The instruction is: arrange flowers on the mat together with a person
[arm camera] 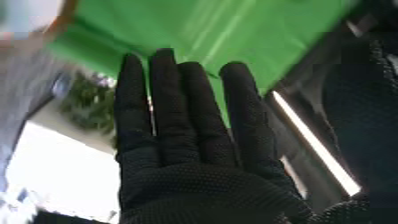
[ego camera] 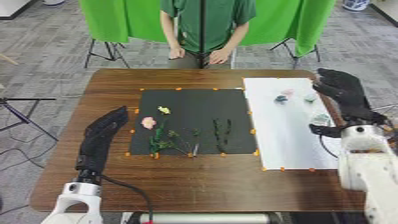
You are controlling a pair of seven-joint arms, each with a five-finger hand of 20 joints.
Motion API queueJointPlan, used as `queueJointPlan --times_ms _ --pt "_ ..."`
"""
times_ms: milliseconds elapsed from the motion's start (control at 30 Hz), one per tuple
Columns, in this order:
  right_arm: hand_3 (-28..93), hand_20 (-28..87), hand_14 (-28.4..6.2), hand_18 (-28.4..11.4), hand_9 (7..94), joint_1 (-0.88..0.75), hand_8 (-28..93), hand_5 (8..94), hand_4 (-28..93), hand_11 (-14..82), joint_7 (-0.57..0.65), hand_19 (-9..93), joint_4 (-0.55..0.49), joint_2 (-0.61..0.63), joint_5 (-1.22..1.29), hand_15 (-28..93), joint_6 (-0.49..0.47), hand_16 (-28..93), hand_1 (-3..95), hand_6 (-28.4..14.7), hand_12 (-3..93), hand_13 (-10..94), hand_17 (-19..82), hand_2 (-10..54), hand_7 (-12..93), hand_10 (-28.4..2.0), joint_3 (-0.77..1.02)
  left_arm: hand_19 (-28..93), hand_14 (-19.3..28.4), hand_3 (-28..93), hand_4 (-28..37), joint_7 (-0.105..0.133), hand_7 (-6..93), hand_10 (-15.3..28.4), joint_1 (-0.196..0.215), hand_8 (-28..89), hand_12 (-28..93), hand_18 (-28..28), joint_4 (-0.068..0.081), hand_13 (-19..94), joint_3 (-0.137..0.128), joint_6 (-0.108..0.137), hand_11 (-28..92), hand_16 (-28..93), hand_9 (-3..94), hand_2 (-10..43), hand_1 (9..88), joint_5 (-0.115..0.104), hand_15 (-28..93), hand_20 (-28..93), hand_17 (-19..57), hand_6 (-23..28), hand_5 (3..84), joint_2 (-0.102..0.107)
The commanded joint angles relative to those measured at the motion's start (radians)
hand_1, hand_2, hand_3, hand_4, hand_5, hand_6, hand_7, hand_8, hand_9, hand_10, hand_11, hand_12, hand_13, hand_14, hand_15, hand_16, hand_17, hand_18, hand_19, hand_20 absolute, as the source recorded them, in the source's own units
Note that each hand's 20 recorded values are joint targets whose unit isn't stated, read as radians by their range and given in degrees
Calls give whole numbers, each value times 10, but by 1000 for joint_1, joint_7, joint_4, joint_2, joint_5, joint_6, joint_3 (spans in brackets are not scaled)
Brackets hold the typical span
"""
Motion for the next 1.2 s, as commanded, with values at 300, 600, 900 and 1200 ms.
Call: queueJointPlan --times_ms 300,600,900,1200 --pt "700 359 -122 -177 600 213 -89 531 -175 150 285 478 189 129 -717 301 -364 195 294 -31 184 694 443 -95 116 -183 -174 41 149 652 -170 4 120 117 25 -53 154 113 5 314 -10 -27 122 45 412 -95 269 -3 84 170 32 37 447 -10" --pt "690 368 -107 -171 652 241 -87 550 -190 151 283 514 255 113 -769 314 -452 188 327 -28 178 751 495 -95 116 -178 -216 40 149 650 -171 0 119 118 31 -52 154 113 -2 314 -9 -30 123 44 413 -93 269 2 83 170 32 37 448 -12" --pt "687 374 -93 -164 689 200 -86 565 -194 165 293 544 236 130 -826 324 -580 190 335 -23 181 790 530 -95 124 -172 -220 39 149 650 -169 -11 118 118 32 -53 154 113 -6 313 -20 -35 122 45 414 -94 269 2 83 170 32 37 448 -13" --pt "654 384 -34 -134 819 158 -77 665 -272 172 255 648 275 120 -871 342 -415 240 493 3 241 919 633 -95 187 -113 -272 39 148 649 -170 -17 116 118 39 -52 154 113 -6 312 -24 -36 120 45 414 -93 269 1 83 171 32 37 447 -19"
